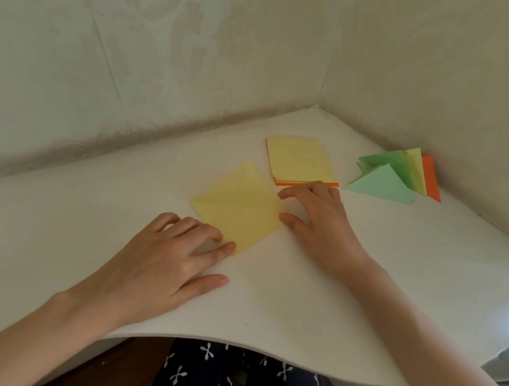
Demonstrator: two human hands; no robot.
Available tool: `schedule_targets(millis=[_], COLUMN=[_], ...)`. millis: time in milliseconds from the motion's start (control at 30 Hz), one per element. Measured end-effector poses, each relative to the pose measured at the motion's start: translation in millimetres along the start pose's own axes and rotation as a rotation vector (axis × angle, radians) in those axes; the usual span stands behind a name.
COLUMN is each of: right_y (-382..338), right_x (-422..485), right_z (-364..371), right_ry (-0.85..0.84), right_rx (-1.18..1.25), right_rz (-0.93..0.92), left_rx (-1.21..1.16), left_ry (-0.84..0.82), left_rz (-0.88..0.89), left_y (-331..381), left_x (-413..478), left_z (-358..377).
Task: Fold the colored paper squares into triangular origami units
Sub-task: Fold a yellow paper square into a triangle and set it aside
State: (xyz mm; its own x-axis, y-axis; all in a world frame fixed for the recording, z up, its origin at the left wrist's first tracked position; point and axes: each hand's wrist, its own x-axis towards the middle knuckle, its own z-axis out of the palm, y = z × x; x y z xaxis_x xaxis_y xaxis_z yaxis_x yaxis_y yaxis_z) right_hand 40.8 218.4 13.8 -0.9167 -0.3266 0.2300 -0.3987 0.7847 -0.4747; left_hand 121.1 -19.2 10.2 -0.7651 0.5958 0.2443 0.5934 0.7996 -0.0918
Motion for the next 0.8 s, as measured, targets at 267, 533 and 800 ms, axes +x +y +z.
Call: schedule_targets(millis=[267,533,800], right_y=[9.6,7.6,6.2], right_x=[-3.4,-8.4,-23.4], right_z=[5.4,3.1,6.2], right_ry=[0.228,0.127,0.150], right_rx=[-0.207,-0.299,-0.338], right_rz=[-0.425,-0.487,-0.409], left_rx=[-0.026,-0.190,-0.211], left_ry=[0.000,0.504,-0.319], left_rz=[-0.056,-0.275,-0.402], left_y=[8.2,23.4,53.2], left_x=[-2.9,19.8,50.8], left_z=[-0.1,-17.7,11.0])
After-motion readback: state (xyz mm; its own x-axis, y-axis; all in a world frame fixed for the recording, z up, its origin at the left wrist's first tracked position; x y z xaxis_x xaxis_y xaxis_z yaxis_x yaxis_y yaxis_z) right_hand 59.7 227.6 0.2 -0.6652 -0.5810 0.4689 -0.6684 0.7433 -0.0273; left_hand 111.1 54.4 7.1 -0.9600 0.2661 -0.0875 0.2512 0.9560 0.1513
